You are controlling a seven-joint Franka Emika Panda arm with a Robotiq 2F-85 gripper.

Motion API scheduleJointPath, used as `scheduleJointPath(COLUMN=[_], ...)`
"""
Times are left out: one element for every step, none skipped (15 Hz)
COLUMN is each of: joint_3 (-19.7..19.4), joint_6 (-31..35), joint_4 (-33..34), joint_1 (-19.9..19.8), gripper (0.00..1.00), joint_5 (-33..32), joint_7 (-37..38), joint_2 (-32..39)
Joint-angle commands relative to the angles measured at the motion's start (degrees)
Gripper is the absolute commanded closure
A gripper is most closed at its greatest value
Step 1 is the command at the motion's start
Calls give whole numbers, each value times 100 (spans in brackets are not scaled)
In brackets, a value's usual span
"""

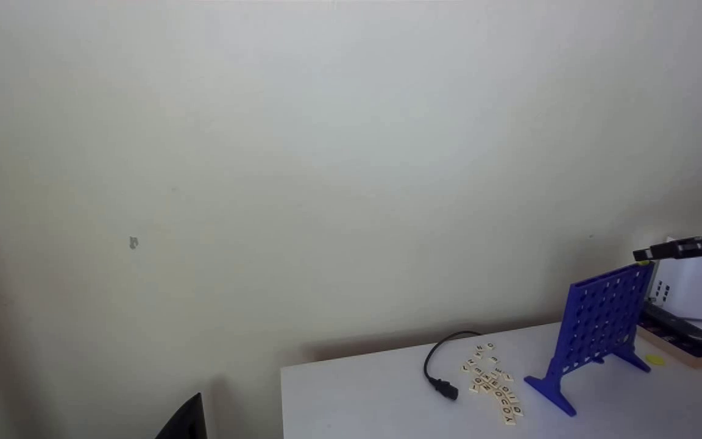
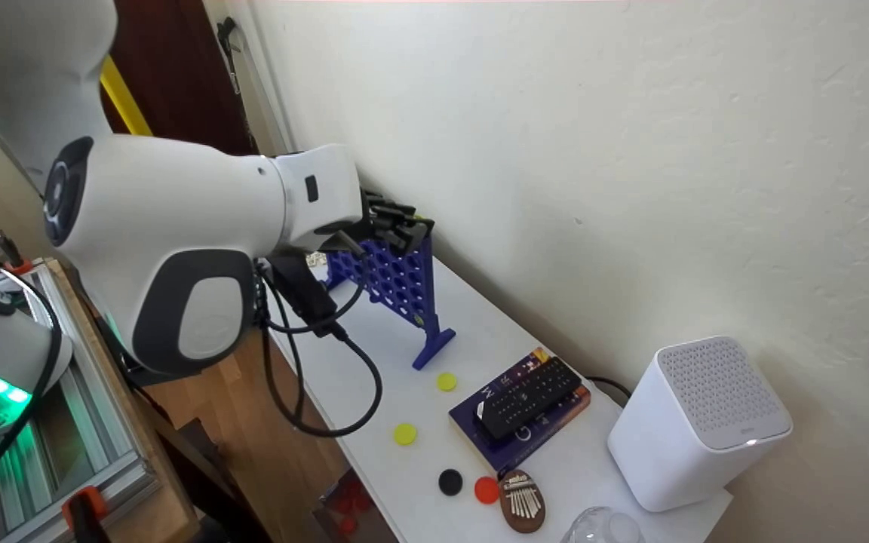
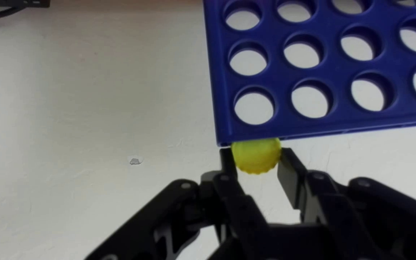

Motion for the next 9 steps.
scheduleJointPath(joint_3=[-119, -126, -132, -137, -142, -151, -165, -173, -180], joint_6=[-137, -124, -131, -138, -138, -147, -171, -185, -171], joint_4=[-196, -186, -183, -179, -181, -183, -183, -181, -186], joint_1=[160, 170, 181, 193, 202, 213, 232, 239, 240], gripper=[90, 90, 90, 90, 90, 90, 90, 90, 90], joint_5=[228, 250, 260, 270, 277, 266, 267, 252, 238], joint_7=[-200, -222, -224, -223, -224, -219, -225, -213, -208], joint_2=[47, 58, 65, 67, 65, 61, 58, 53, 41])
